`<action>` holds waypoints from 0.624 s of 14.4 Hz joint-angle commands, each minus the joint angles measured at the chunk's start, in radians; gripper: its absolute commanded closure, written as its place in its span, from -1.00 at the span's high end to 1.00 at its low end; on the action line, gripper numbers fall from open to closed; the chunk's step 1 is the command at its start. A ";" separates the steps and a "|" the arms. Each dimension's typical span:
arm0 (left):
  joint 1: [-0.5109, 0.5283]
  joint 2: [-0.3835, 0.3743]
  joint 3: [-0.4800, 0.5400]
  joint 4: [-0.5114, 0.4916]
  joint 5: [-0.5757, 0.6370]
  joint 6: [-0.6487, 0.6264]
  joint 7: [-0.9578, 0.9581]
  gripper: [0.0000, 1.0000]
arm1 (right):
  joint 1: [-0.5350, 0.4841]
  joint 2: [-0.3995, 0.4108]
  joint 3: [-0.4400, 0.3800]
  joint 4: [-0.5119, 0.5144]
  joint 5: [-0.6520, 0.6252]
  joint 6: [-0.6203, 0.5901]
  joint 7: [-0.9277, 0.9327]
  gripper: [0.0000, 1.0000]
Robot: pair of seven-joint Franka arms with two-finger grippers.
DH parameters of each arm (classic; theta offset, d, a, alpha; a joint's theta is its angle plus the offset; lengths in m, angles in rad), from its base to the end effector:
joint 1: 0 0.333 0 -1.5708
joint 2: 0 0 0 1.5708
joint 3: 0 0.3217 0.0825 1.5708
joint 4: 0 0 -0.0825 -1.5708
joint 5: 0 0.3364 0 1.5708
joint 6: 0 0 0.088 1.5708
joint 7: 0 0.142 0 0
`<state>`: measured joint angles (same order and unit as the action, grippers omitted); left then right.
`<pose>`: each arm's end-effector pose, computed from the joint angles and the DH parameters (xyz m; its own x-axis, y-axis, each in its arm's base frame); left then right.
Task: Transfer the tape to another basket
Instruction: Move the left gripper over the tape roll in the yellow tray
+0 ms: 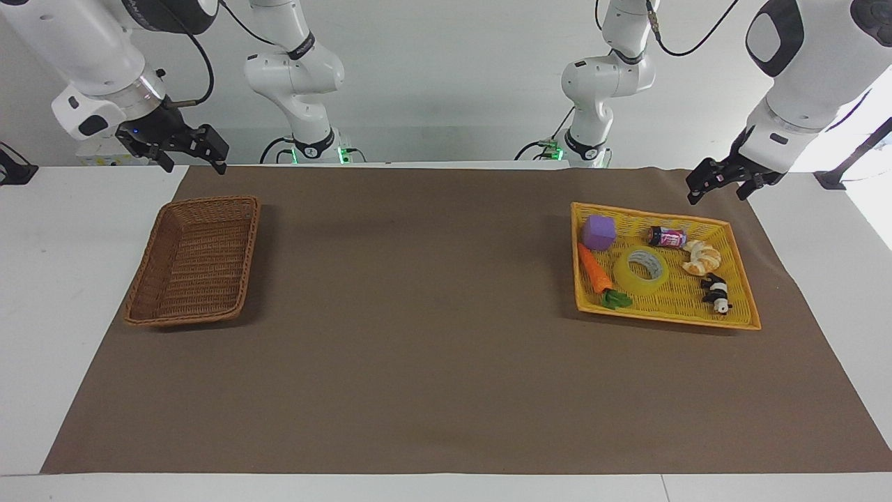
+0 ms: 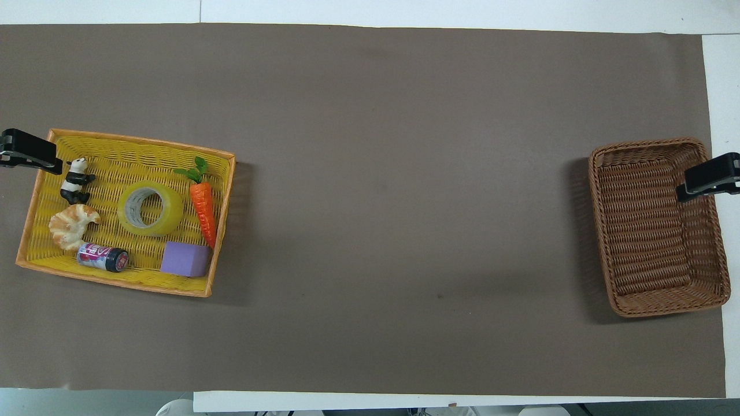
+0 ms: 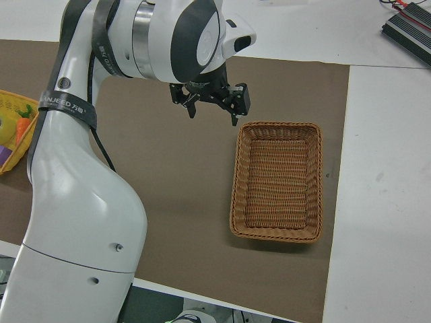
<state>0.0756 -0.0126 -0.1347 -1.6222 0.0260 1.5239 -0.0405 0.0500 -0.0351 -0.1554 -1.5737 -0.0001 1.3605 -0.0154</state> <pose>0.4927 -0.0258 0.5761 0.9963 -0.0170 -0.0845 -0.0197 -0.9993 -0.0311 0.4636 -0.0504 0.5951 0.9803 -0.0872 -0.1775 -0.0900 -0.9959 -0.0081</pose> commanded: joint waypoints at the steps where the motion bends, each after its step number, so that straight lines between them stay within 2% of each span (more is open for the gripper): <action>1: 0.009 -0.015 -0.003 -0.021 -0.001 0.019 -0.007 1.00 | -0.006 -0.009 0.001 -0.014 0.017 0.005 -0.021 0.98; 5: 0.016 -0.032 -0.003 -0.057 -0.001 0.027 -0.010 1.00 | -0.006 -0.009 0.001 -0.014 0.017 0.005 -0.021 0.98; 6: 0.018 -0.050 -0.003 -0.108 -0.001 0.079 -0.010 1.00 | -0.006 -0.009 0.001 -0.014 0.017 0.005 -0.021 0.98; 9: 0.016 -0.168 -0.005 -0.368 -0.001 0.345 -0.010 1.00 | -0.006 -0.009 0.001 -0.014 0.017 0.005 -0.021 0.98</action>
<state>0.0826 -0.0546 -0.1346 -1.7761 0.0260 1.7121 -0.0412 0.0500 -0.0351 -0.1554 -1.5737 -0.0001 1.3605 -0.0154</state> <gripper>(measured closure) 0.000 0.004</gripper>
